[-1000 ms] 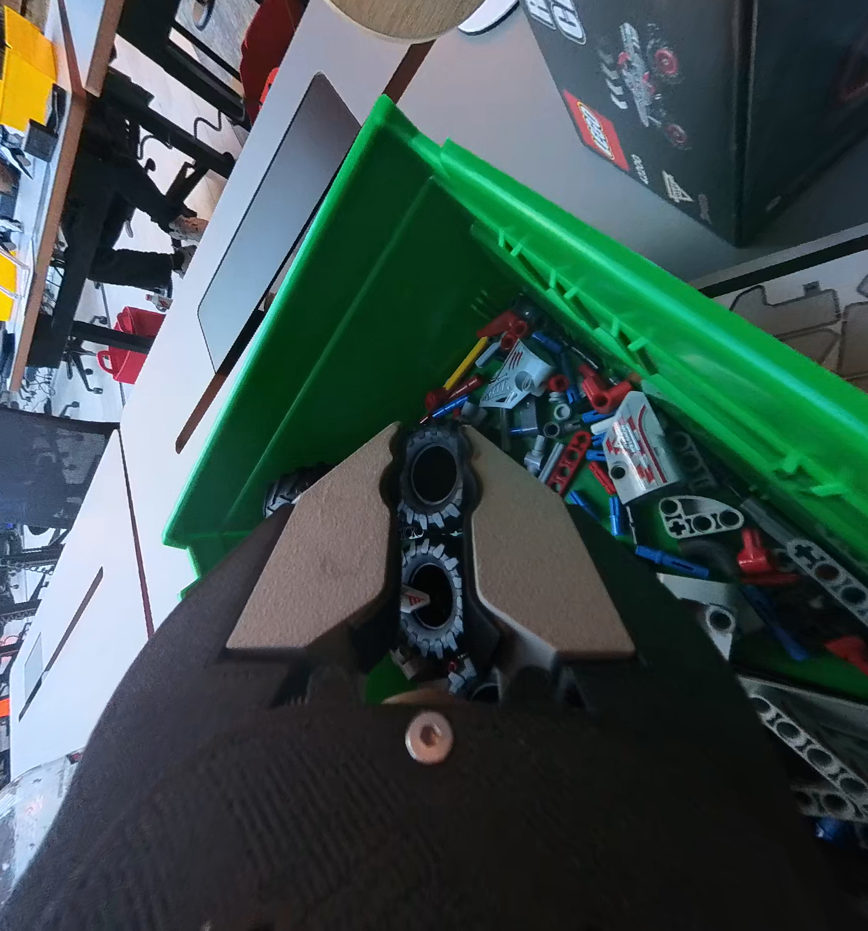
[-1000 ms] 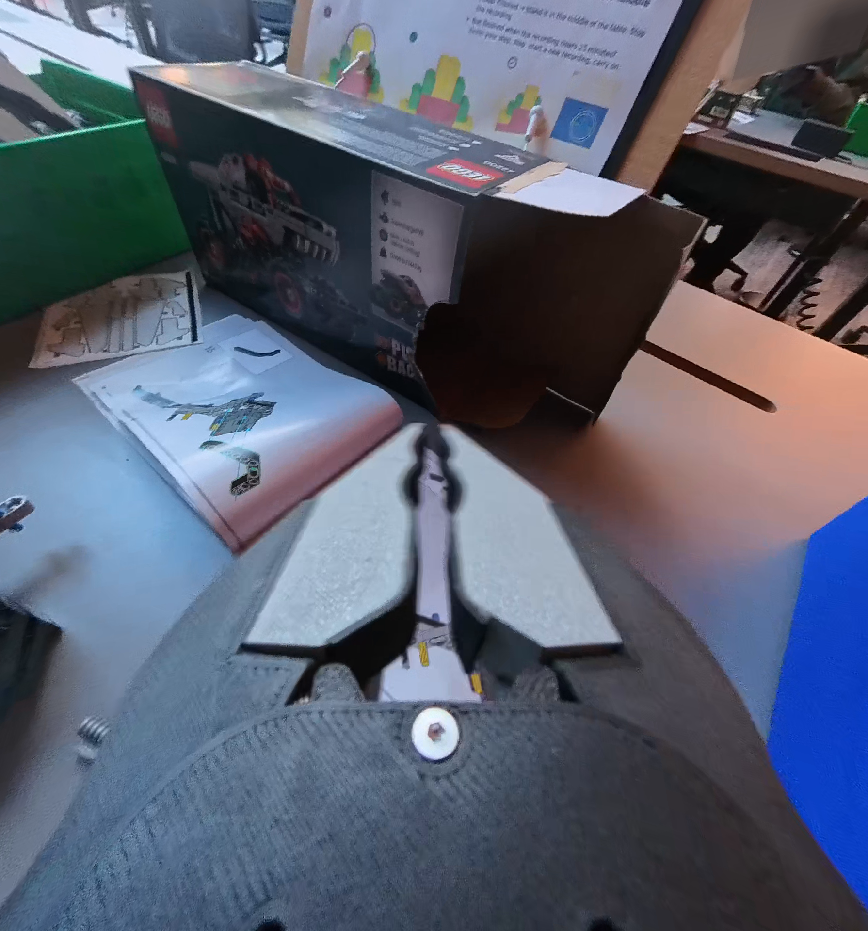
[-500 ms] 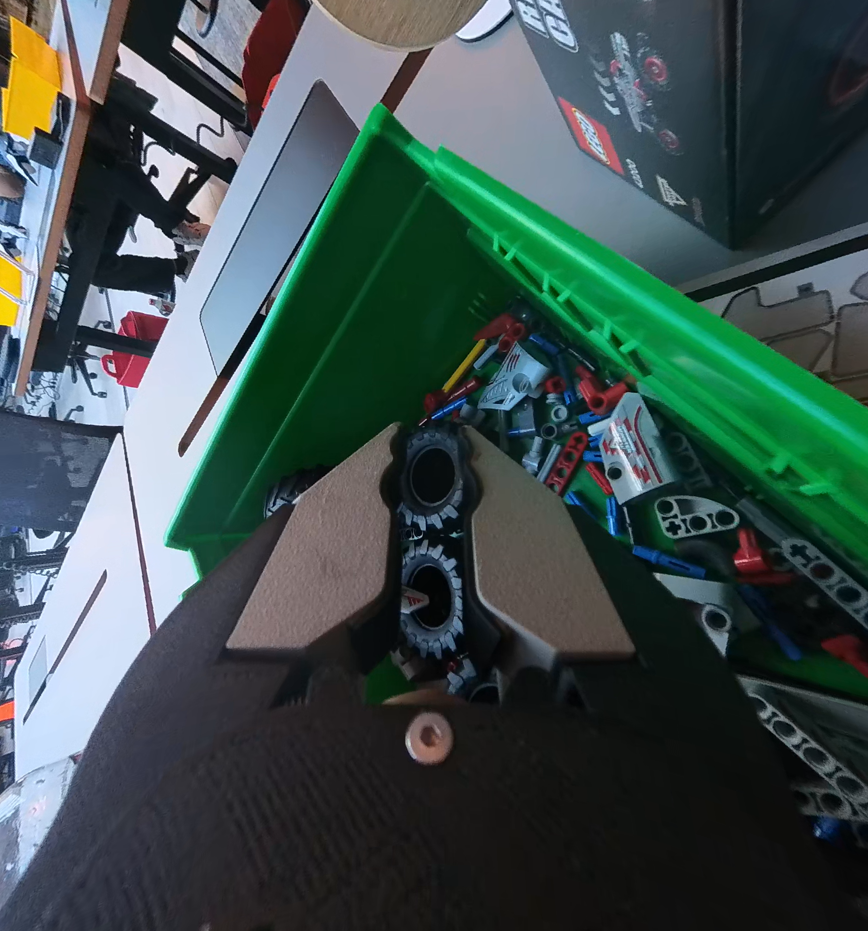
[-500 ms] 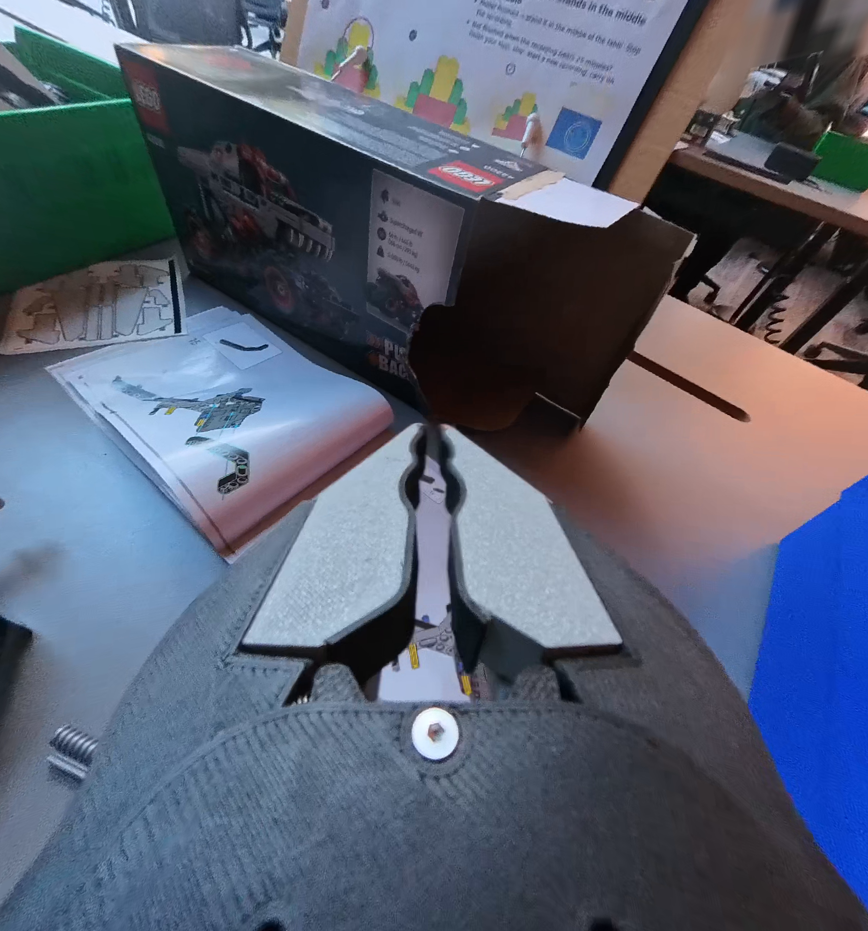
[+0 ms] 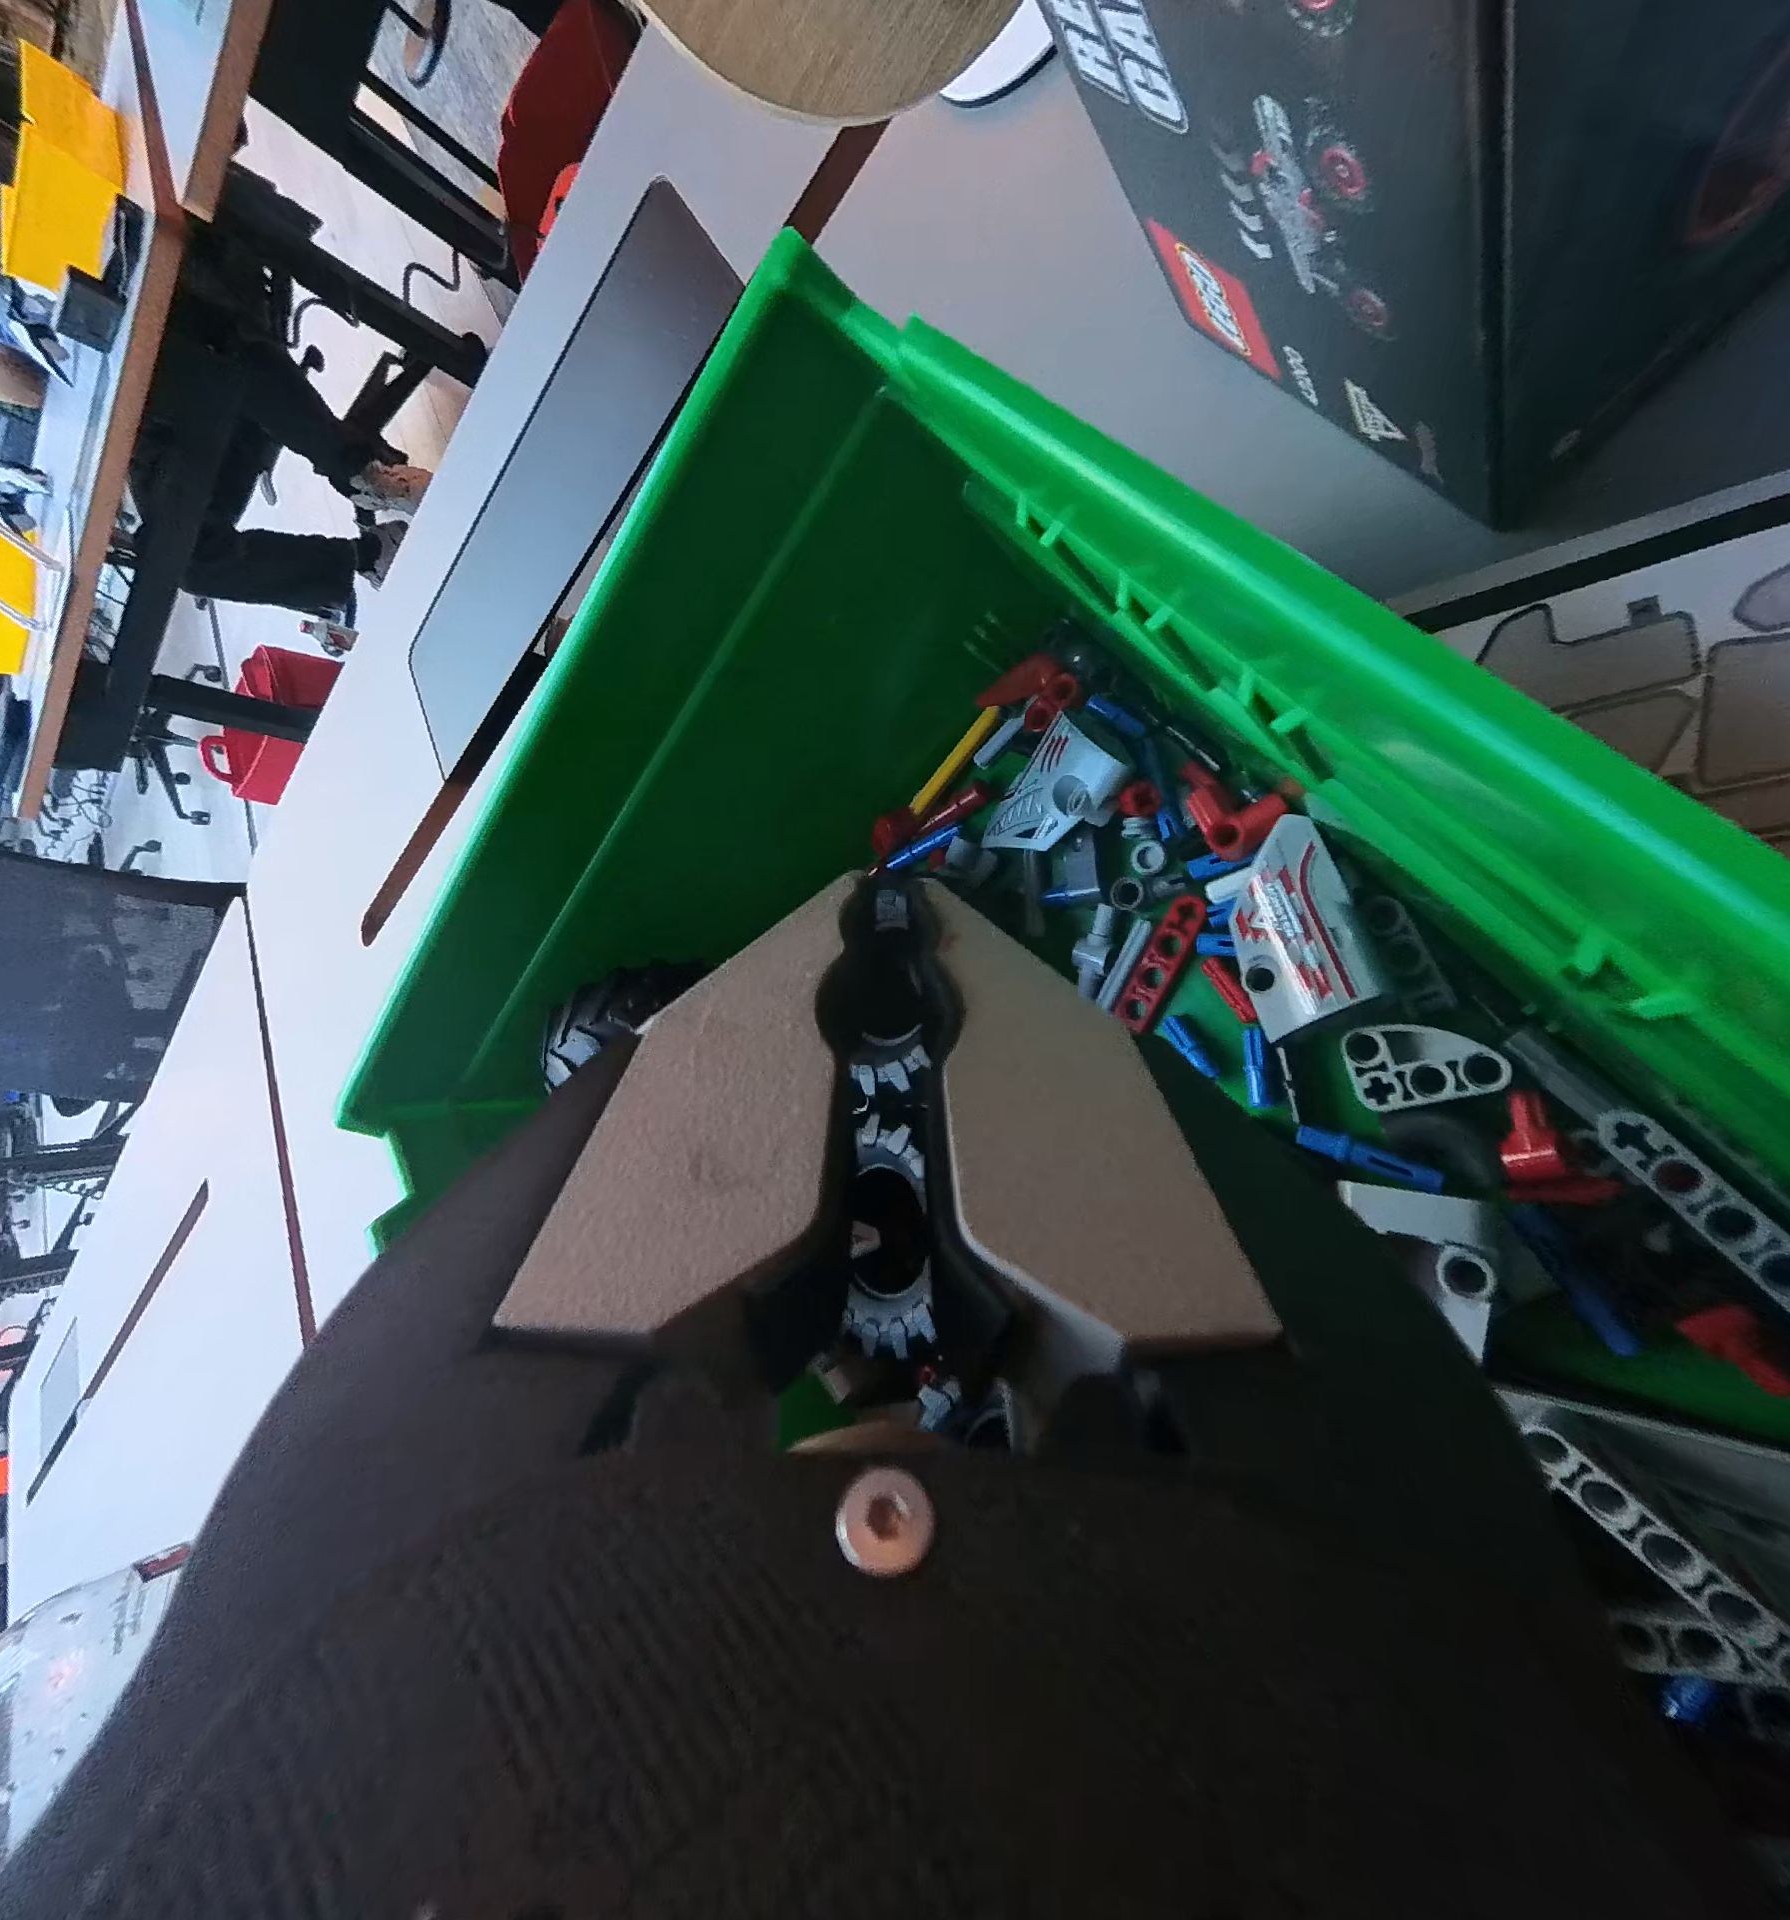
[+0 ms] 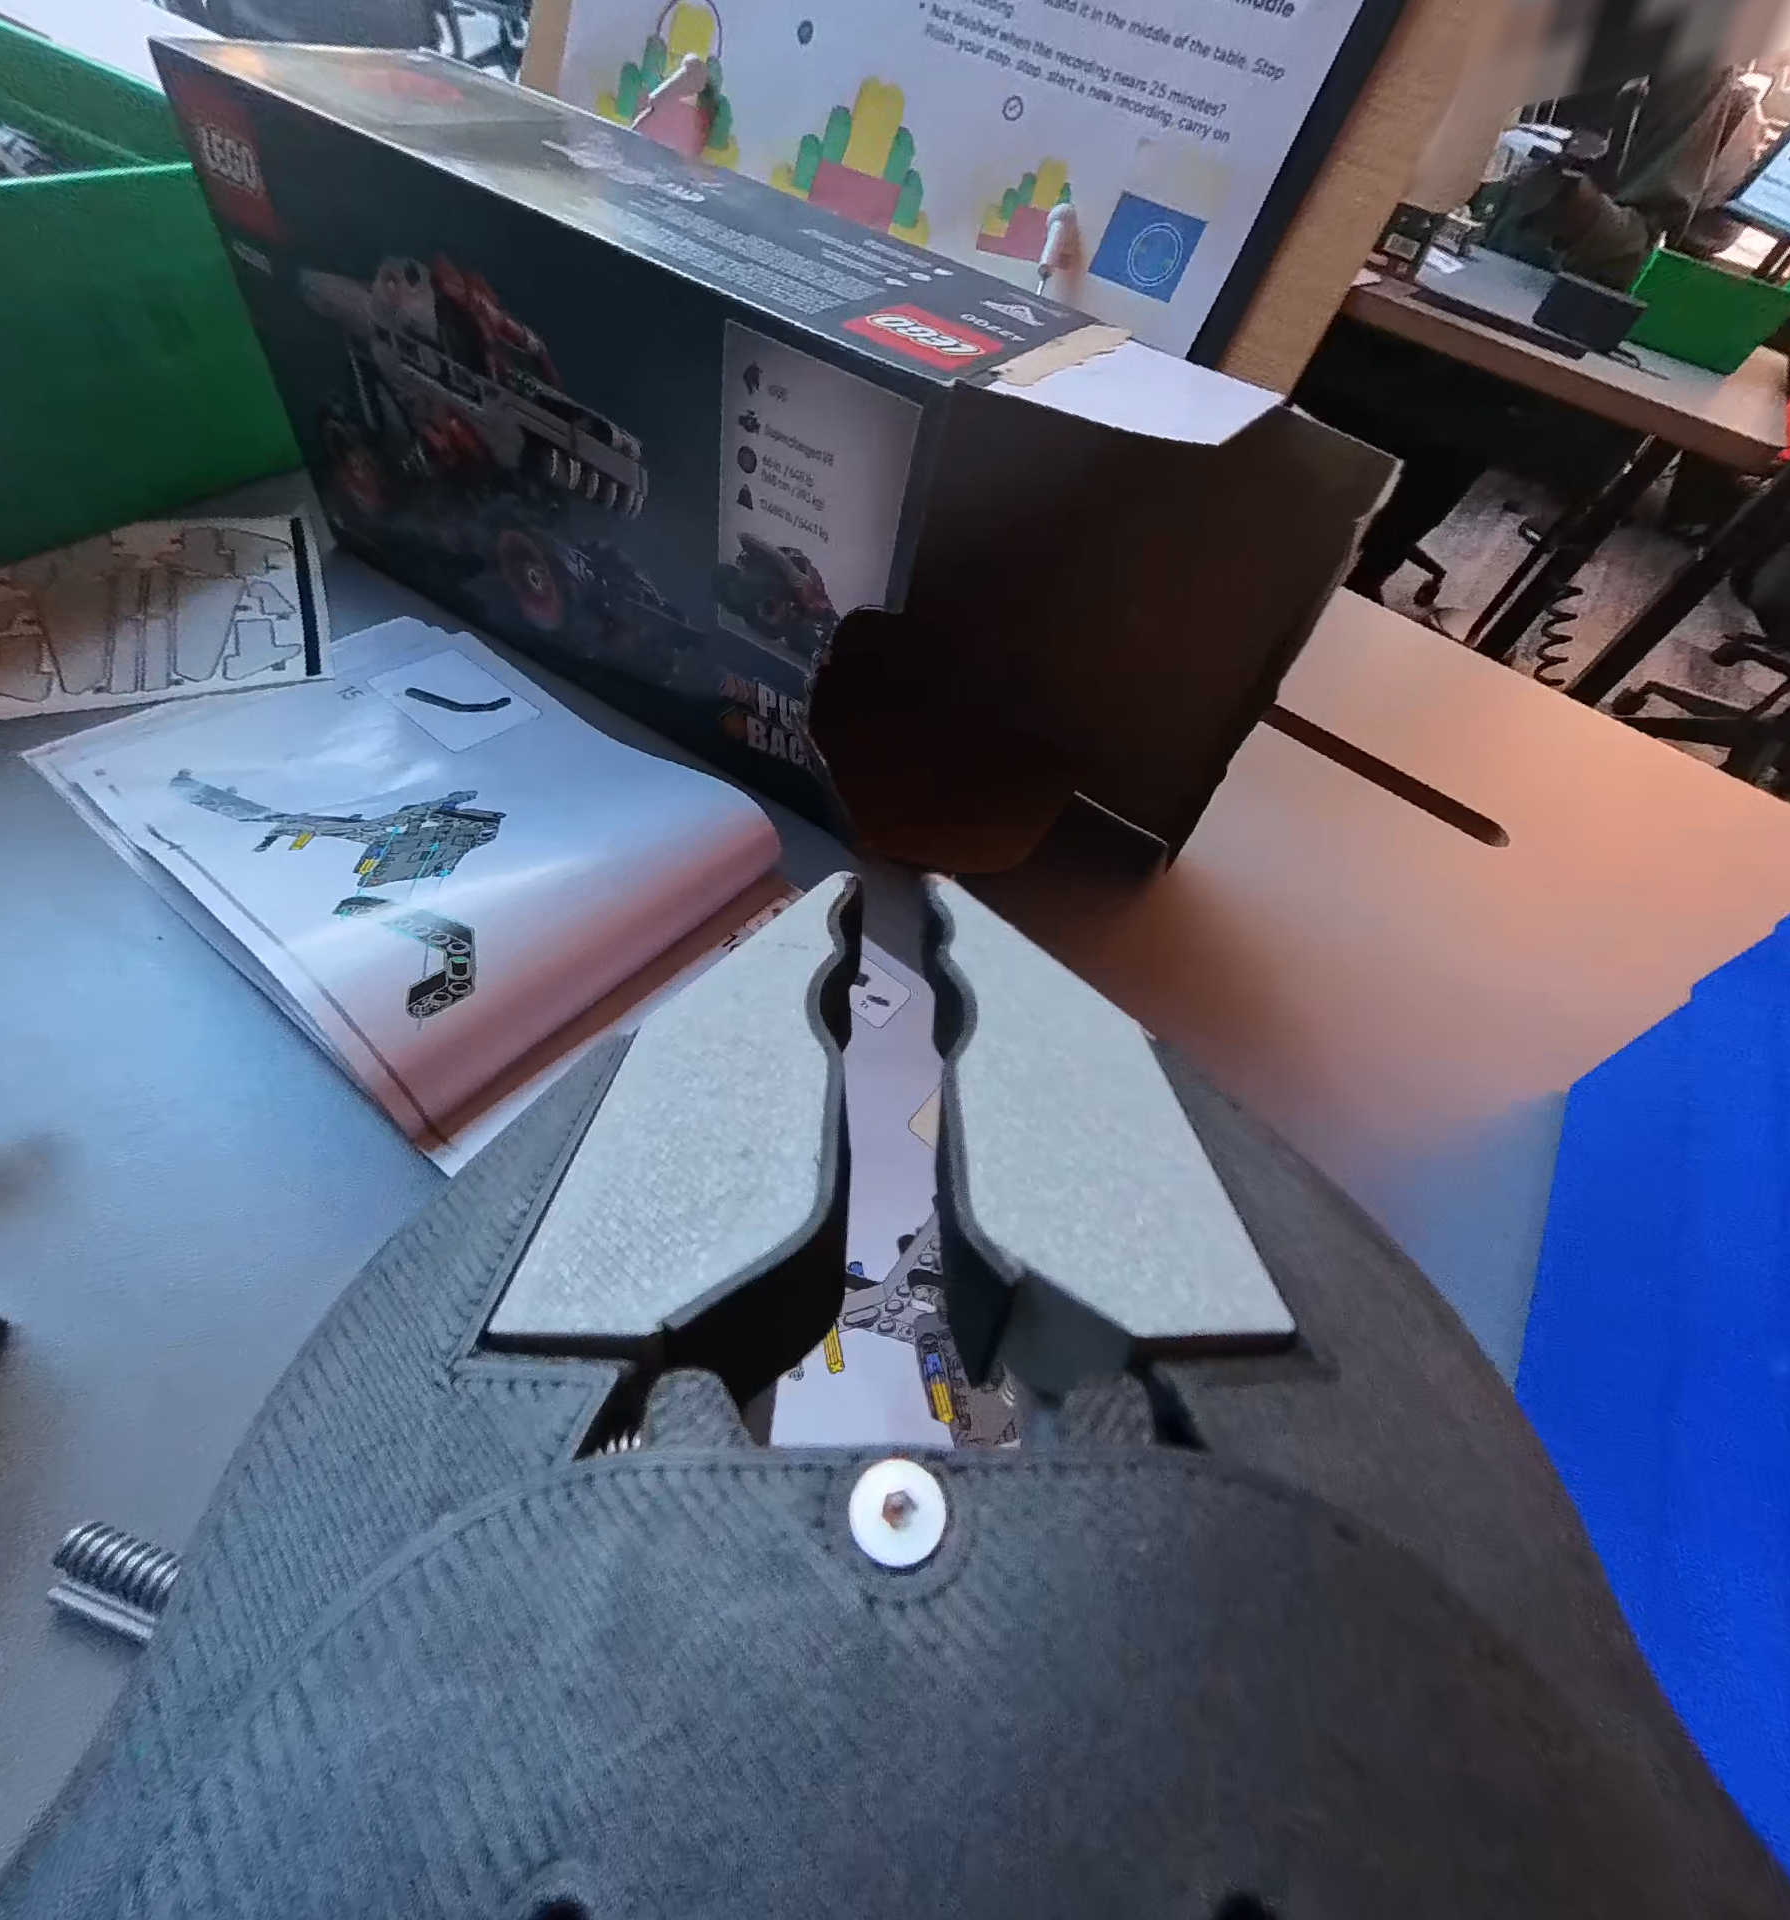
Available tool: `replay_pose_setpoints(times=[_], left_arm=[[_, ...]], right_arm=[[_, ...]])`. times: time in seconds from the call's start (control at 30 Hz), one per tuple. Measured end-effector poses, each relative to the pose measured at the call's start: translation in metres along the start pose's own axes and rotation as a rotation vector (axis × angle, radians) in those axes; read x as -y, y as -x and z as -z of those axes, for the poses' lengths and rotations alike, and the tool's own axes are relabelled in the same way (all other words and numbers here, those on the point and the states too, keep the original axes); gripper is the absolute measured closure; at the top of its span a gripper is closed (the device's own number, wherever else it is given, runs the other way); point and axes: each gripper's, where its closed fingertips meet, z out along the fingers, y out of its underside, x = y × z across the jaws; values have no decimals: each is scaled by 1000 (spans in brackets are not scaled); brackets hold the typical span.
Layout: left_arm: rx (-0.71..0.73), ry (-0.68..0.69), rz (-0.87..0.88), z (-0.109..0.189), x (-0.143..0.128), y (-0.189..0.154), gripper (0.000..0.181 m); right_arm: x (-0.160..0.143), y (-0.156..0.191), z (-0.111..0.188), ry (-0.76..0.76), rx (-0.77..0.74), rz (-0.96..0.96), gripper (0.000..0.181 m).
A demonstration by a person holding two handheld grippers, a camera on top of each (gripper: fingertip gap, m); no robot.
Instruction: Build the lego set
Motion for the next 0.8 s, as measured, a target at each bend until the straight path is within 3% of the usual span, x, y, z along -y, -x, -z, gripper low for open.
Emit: replay_pose_setpoints(times=[0.1,0.8], left_arm=[[1,2,-3,0,0,0,177],[-2,5,-14,0,-1,-2,175]], right_arm=[[0,1,0,5,6,7,181],[-1,4,-1,11,9,24,181]])
